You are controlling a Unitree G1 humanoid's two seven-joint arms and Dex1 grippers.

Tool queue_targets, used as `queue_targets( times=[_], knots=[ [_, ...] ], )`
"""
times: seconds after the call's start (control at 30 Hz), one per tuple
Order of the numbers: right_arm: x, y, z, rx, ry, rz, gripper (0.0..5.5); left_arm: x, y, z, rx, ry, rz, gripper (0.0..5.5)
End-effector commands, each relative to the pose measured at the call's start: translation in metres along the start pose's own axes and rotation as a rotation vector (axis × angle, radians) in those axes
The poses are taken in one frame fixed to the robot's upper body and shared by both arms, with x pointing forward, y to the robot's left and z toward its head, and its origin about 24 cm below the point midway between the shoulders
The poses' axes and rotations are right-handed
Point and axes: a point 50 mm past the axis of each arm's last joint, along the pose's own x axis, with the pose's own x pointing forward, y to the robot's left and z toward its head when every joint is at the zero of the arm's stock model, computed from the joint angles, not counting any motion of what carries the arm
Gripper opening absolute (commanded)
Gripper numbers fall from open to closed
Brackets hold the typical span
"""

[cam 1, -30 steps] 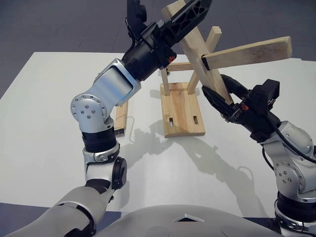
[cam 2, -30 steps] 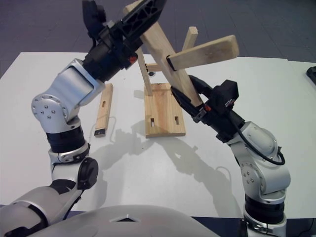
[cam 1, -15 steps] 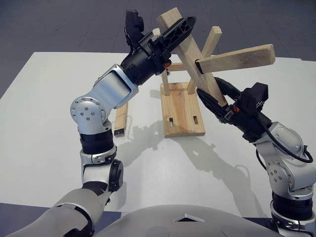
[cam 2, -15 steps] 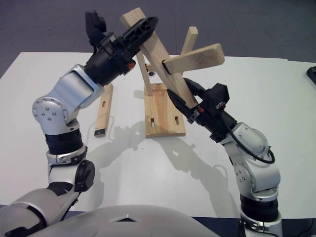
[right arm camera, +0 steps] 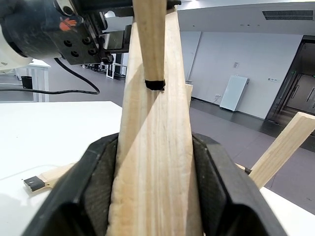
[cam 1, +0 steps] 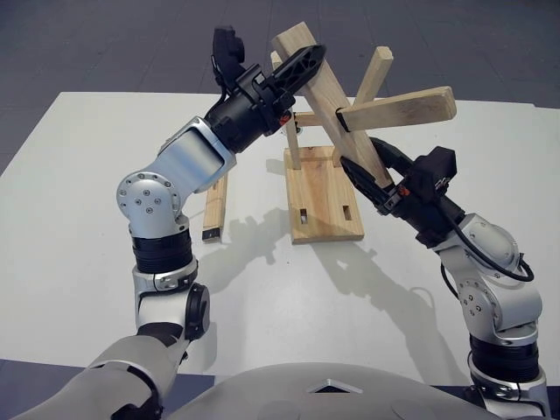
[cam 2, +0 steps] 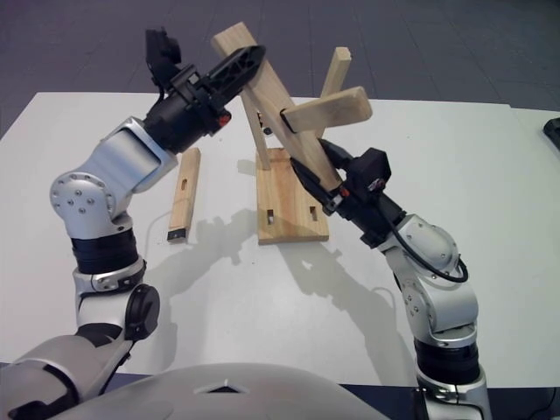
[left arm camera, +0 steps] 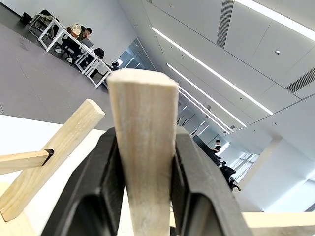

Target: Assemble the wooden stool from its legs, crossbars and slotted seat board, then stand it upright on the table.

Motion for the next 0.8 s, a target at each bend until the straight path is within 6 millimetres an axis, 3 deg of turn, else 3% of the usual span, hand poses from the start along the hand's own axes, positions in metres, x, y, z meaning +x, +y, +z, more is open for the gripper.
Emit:
queue_targets(
  times=[0.03, 0.33, 0.57, 0.7, 0.8],
  knots=[
    [0.002, -0.001, -0.006, -0.031, 0.038, -0.003, 2.06, -0.004, 0.006, 0.01, 0.036, -0.028, 0.048, 1.05],
    [0.006, -0.009, -0.02, -0.08, 0.125, 0.029, 3.46, -0.007, 0.015, 0.01, 0.078, -0.07, 0.105, 1.04],
    [-0.041, -0.026, -0.045, -0.099, 0.385, 0.19, 4.59, -0.04, 0.026, 0.038, 0.322, -0.266, 0.291, 1.04],
    [-0.063, -0.027, -0.059, -0.032, 0.503, 0.306, 4.0, -0.052, 0.018, 0.03, 0.372, -0.356, 0.292, 1.04],
    [-0.066, -0.03, -0.068, -0.041, 0.548, 0.312, 4.48, -0.053, 0.012, 0.014, 0.387, -0.357, 0.276, 1.03]
  ],
)
